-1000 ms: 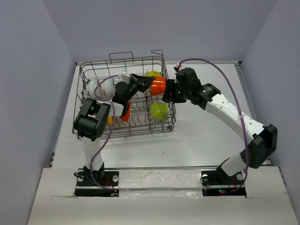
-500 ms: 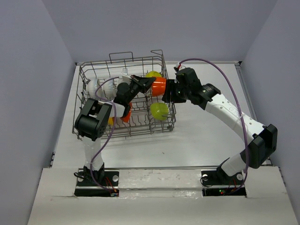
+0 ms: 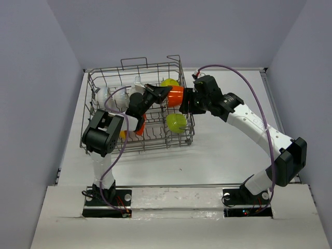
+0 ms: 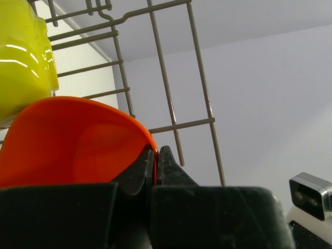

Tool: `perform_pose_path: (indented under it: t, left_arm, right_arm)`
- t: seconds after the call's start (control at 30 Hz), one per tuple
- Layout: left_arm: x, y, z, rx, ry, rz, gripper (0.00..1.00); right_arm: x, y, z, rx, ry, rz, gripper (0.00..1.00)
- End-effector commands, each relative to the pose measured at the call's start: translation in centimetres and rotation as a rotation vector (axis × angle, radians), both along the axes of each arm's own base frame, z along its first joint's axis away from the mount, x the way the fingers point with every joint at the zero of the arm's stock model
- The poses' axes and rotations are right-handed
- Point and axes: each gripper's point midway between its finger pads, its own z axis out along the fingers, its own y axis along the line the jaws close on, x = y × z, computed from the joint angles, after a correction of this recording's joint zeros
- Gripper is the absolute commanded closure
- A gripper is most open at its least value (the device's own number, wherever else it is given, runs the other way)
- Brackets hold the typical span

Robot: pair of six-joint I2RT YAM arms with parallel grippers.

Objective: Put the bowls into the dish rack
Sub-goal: Place the upside down bowl on the dish rack.

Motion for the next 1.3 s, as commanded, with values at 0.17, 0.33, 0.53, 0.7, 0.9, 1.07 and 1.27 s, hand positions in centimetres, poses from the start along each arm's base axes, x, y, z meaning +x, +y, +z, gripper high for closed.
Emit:
perform_pose_path:
  t: [0.17,0.33,0.53,0.7,0.9,1.07,1.27]
  left_arm:
    - [-4.5,2.1,13.1,-0.092,-0.523,0.06,1.0]
    - [-4.2,1.9,12.9,-0.062,-0.505,0.064,1.0]
    - [-4.1,1.8,12.5,-0.045,-0.496,0.062,1.0]
    - [-4.2,1.5,12.7,-0.082,-0.506,0.035,1.0]
    - [-4.0,1.3,12.1,-0.105,-0.494,0.024,1.0]
    - [-4.0,1.0,11.5,-0.134,-0.487,0.013,1.0]
    - [-3.9,0.6,11.3,-0.137,-0.485,0.008,1.0]
  right_arm:
    - [0.0,0.3,0.0,-0.009,-0.028,0.009,0.41]
    - [-0.1,0.2,0.0,-0.007,-0.025,0.011,0.41]
    - [-0.1,0.1,-0.1,-0.011,-0.025,0.01,0.41]
    - [-0.1,0.1,0.0,-0.011,-0.028,0.007,0.41]
    - [0.0,0.1,-0.1,-0.016,-0.027,0.006,0.41]
    - [0.1,0.2,-0.1,-0.015,-0.025,0.006,0.41]
    - [0.1,0.1,-0.3,-0.024,-0.025,0.002,0.41]
